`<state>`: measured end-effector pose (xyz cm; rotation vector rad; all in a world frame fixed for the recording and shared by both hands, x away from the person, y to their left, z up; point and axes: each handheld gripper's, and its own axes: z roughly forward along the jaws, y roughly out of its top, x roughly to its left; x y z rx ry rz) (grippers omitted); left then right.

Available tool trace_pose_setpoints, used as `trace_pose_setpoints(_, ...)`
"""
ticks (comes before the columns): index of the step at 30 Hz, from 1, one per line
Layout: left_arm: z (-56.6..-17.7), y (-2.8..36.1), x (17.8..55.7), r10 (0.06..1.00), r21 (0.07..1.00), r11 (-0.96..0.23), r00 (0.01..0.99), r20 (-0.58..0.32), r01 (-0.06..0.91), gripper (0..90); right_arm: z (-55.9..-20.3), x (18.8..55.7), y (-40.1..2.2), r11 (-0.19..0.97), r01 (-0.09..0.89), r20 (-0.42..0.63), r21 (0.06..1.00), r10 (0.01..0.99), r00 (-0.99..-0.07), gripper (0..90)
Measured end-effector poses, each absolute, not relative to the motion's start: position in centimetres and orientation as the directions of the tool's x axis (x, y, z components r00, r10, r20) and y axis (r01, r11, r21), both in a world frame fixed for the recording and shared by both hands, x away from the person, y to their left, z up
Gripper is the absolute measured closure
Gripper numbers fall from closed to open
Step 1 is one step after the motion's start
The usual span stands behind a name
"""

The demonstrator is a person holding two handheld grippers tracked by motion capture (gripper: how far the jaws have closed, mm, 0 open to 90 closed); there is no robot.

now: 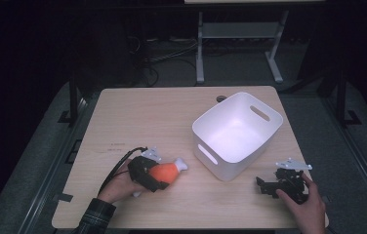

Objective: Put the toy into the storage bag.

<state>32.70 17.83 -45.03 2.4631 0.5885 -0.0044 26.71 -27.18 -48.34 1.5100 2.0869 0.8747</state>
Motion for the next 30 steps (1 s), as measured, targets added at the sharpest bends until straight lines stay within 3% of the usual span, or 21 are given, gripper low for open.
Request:
trace_pose_setpoints(18,-45.32,17.56,32.63,0.409,0.532,-0.745,0.905,-0.114,0.403,15.7,-48.34,26.71,-27.18,0.213,0.683,0.028,0.699,0.946,-0.323,0.0)
trace_pose_setpoints(30,-44.47,18.11,32.74,0.408,0.583,-0.702,0.902,-0.14,0.408,21.5,-48.35,26.71,-27.18,0.213,0.683,0.028,0.699,0.946,-0.323,0.0)
